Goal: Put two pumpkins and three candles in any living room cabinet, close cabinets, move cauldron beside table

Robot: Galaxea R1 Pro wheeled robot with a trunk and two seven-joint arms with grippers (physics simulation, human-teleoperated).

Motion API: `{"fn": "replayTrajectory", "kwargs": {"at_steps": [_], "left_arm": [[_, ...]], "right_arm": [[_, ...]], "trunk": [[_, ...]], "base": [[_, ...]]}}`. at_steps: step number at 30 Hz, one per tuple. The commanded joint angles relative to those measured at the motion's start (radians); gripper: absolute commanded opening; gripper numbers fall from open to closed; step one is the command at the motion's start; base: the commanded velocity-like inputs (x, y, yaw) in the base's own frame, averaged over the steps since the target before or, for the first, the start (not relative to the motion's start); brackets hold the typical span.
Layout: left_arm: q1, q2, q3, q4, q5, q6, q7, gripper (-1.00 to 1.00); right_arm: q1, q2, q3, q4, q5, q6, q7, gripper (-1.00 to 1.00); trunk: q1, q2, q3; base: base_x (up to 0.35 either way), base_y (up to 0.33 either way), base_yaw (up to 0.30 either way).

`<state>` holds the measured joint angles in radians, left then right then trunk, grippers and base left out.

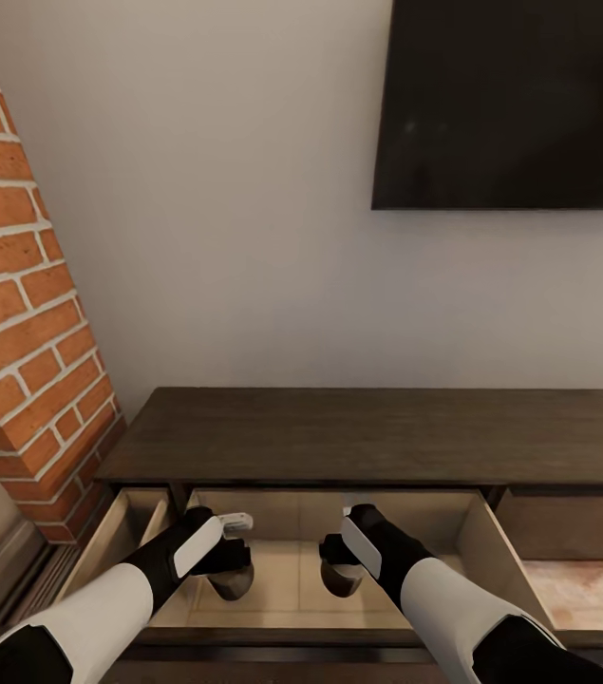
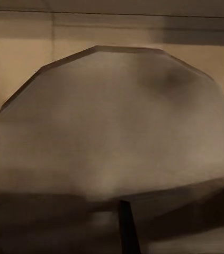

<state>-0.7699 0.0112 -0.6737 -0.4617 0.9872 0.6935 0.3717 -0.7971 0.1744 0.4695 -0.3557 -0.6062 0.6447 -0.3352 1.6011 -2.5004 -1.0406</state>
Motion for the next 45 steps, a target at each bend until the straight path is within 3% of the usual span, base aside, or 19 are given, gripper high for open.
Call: {"fn": "replayTrajectory", "kwargs": {"at_steps": [1,13,34,40,45], "left_arm": [[0.000,0.000,0.000,0.000,-0.001,0.000,0.001,-1.00],[0.000,-0.003,0.000,-0.006,0.000,0.000,0.004,-1.00],[-0.004,-0.008,-0.001,-0.006,0.000,0.013,0.006,-1.00],[-0.069,-0.027,0.000,0.053,0.000,0.020,0.012,-1.00],[-0.085,-0.047,0.000,0.101,0.001,0.020,0.012,-1.00]], "right_arm": [[0.000,0.000,0.000,0.000,0.000,0.000,0.001,-1.00],[0.000,0.000,0.000,0.000,0.007,-0.012,0.007,-1.00],[-0.004,0.000,0.000,0.005,-0.002,-0.003,0.000,-1.00],[-0.015,0.000,0.000,0.012,-0.005,-0.001,0.001,-1.00],[-0.021,0.000,-0.001,0.015,-0.007,0.000,0.002,-1.00]], "trunk": [[0.000,0.000,-0.004],[0.006,-0.003,-0.050],[0.006,-0.003,-0.050],[0.006,-0.003,-0.050],[0.006,-0.003,-0.050]], "base": [[0.000,0.000,0.000],[0.000,0.000,0.000],[0.000,0.000,0.000],[0.000,0.000,0.000],[0.000,0.000,0.000]]}}
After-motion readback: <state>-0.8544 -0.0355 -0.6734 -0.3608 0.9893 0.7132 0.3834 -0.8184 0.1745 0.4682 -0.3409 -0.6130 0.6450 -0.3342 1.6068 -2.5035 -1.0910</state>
